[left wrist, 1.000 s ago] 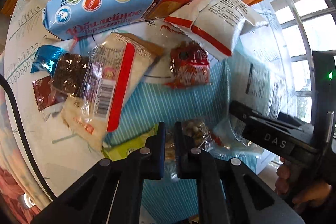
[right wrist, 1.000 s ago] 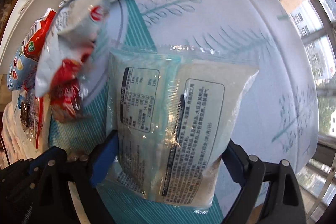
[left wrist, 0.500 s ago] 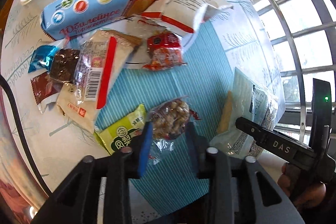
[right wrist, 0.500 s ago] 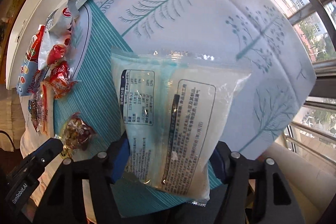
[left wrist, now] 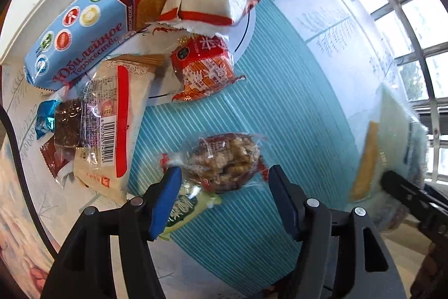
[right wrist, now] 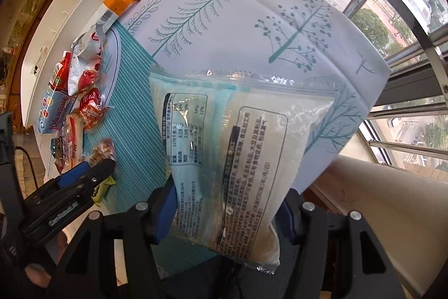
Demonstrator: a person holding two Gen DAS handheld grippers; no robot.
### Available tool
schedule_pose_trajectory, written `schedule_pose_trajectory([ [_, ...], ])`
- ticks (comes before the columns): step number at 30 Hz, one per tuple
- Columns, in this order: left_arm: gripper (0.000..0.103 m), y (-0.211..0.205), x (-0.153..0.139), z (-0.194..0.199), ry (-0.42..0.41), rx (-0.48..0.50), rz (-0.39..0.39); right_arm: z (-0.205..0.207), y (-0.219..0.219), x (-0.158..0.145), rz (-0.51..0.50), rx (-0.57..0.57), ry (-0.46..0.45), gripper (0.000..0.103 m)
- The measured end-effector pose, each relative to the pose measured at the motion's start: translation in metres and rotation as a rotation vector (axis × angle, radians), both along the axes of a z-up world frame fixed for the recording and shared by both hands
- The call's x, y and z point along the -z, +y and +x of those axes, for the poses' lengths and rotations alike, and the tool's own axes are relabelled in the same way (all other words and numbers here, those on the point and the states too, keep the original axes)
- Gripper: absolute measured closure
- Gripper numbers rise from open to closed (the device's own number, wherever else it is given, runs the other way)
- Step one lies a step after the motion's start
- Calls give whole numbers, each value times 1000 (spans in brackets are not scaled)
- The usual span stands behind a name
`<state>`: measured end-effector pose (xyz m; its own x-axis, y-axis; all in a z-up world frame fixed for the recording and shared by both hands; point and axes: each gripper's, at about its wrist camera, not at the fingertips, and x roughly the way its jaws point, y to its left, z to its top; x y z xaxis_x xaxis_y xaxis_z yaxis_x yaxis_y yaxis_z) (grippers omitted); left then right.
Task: Organize snacks
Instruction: 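Carry nut bag and white-blue packet over the white tray and open both tools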
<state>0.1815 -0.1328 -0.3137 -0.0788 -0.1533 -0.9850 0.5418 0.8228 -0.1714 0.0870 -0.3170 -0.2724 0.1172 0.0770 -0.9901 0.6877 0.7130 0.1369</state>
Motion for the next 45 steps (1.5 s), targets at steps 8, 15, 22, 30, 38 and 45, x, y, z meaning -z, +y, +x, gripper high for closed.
schedule_pose_trajectory([
  [8, 38, -23, 2, -3, -44, 77, 27, -28, 14, 3, -12, 37, 1, 42],
  [15, 41, -34, 3, -11, -98, 129, 25, -28, 9, -18, -10, 10, -24, 42],
  [22, 45, -32, 1, -40, -150, 187, 32, -8, 15, -32, -17, -44, -57, 42],
  [30, 46, -29, -2, -44, -113, 141, 63, 20, 8, -45, -19, -139, -71, 42],
  [38, 46, -1, -17, -45, -58, 33, 88, 64, 3, -63, -5, -283, -98, 42],
  [45, 46, 46, -59, -40, -66, -102, 88, 104, 13, -82, 6, -408, -146, 42],
])
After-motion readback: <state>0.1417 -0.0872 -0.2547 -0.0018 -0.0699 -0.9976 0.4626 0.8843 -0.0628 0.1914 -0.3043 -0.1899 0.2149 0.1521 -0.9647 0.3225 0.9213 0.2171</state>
